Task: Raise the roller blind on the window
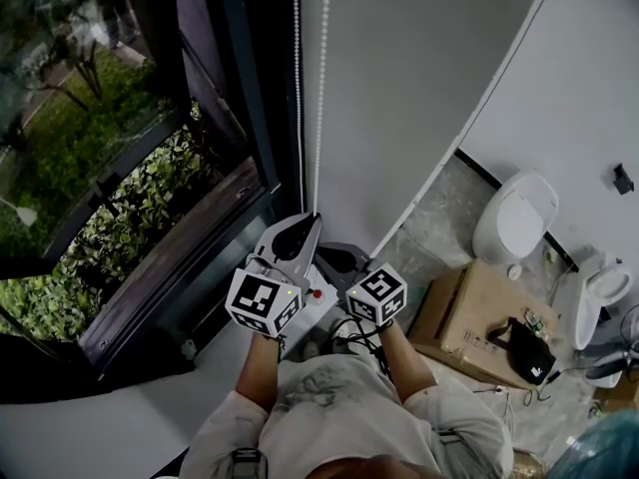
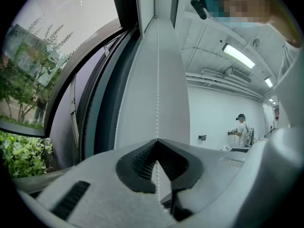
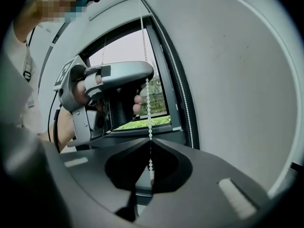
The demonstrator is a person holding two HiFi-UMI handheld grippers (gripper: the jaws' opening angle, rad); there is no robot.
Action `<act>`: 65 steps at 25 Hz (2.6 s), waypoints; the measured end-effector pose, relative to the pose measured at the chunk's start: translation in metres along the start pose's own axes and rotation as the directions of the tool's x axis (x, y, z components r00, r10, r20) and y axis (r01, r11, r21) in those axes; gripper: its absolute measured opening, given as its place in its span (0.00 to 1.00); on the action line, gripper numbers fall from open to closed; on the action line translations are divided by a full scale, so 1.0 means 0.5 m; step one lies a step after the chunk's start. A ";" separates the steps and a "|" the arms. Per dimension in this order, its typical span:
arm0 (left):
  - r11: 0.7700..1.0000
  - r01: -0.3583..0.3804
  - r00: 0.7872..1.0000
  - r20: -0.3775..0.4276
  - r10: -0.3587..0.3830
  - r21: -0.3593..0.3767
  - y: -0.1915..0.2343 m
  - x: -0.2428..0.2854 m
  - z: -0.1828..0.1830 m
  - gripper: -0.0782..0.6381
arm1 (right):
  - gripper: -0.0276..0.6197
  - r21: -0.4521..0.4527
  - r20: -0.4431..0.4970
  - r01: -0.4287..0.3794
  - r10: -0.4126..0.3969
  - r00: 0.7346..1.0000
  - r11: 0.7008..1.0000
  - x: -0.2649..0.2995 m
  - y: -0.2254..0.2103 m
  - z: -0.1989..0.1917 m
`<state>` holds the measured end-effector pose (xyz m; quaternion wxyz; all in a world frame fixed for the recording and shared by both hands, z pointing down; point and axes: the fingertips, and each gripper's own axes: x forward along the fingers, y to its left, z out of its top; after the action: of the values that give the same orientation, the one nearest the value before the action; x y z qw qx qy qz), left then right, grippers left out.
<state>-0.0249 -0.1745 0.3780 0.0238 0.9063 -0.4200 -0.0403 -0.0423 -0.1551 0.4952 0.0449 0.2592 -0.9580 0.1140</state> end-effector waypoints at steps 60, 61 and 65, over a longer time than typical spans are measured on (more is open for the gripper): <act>0.998 -0.023 0.992 -0.122 0.017 -0.052 -0.014 -0.023 -0.129 0.12 | 0.15 -0.265 0.334 -0.039 0.130 0.933 0.963 -0.088 0.067 0.375; 0.998 -0.023 0.992 -0.122 0.016 -0.052 -0.015 -0.023 -0.130 0.12 | 0.15 -0.267 0.342 -0.038 0.131 0.930 0.963 -0.084 0.068 0.384; 0.998 -0.021 0.993 -0.120 0.015 -0.052 -0.016 -0.022 -0.131 0.12 | 0.14 -0.266 0.355 -0.019 0.116 0.928 0.964 -0.070 0.066 0.398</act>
<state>-0.0201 -0.1602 0.4431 0.0734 0.9024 -0.4247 0.0029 -0.0342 -0.1585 0.2906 -0.1058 0.2344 -0.9645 -0.0605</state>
